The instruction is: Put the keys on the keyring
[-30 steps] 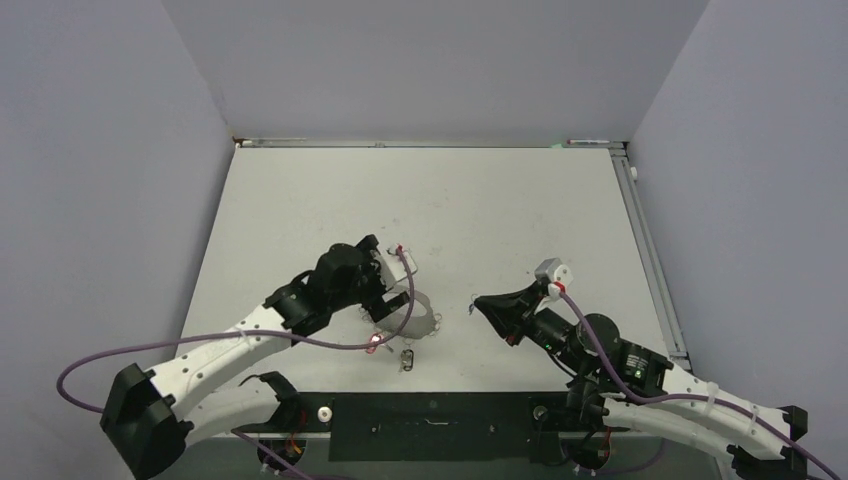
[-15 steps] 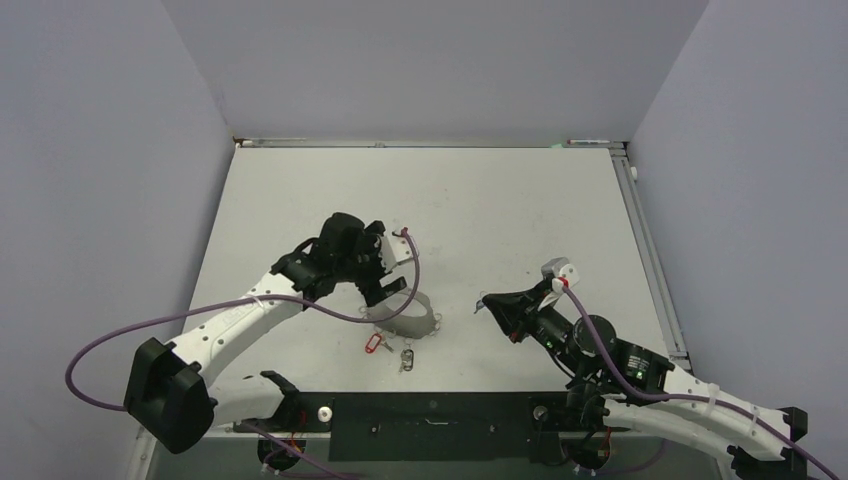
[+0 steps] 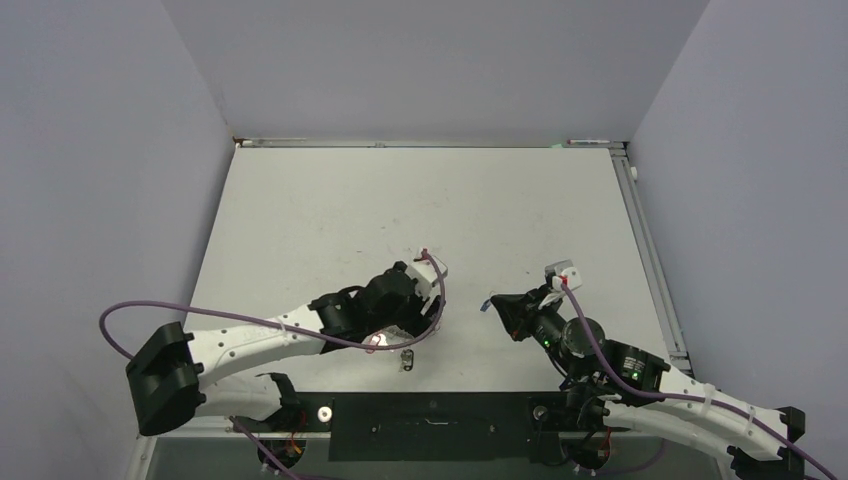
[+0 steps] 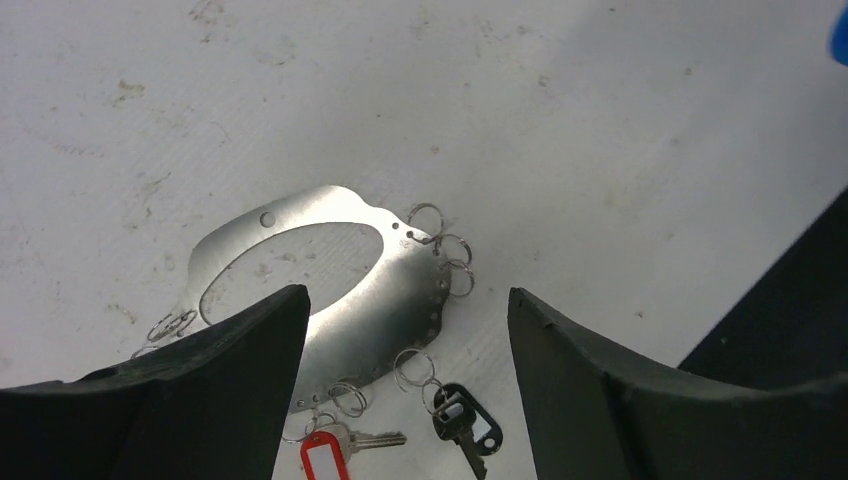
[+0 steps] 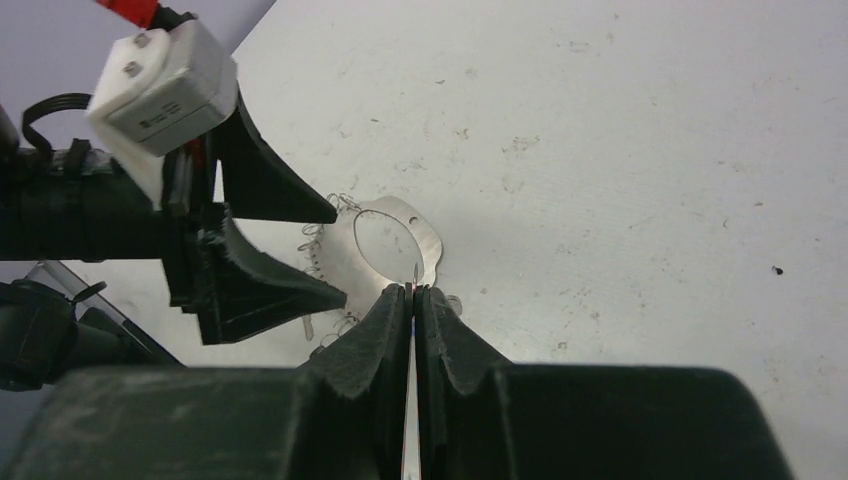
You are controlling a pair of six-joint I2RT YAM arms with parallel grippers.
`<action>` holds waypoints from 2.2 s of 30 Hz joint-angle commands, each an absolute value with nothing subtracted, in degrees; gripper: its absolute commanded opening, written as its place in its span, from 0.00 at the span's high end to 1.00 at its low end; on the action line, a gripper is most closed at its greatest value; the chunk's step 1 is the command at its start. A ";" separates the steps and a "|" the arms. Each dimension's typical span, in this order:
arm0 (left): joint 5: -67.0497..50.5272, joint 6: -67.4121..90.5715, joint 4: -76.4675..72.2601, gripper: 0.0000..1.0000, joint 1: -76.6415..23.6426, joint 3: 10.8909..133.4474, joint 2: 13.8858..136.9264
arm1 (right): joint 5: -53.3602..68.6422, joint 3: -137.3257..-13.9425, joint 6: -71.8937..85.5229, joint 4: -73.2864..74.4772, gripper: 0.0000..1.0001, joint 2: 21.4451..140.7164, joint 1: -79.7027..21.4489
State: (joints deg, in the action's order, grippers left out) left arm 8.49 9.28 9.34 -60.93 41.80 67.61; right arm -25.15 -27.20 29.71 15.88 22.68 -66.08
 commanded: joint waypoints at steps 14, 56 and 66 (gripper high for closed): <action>34.16 26.93 22.45 0.38 -67.69 60.57 90.13 | -32.16 -28.80 34.52 17.95 0.95 28.55 -66.26; 18.85 15.84 39.30 0.36 -47.43 53.17 55.53 | 5.69 -11.87 38.97 -12.80 0.95 51.45 -43.91; 15.14 15.08 35.17 0.36 -47.27 48.30 52.43 | -4.78 -13.57 41.59 -2.67 0.80 53.64 -41.25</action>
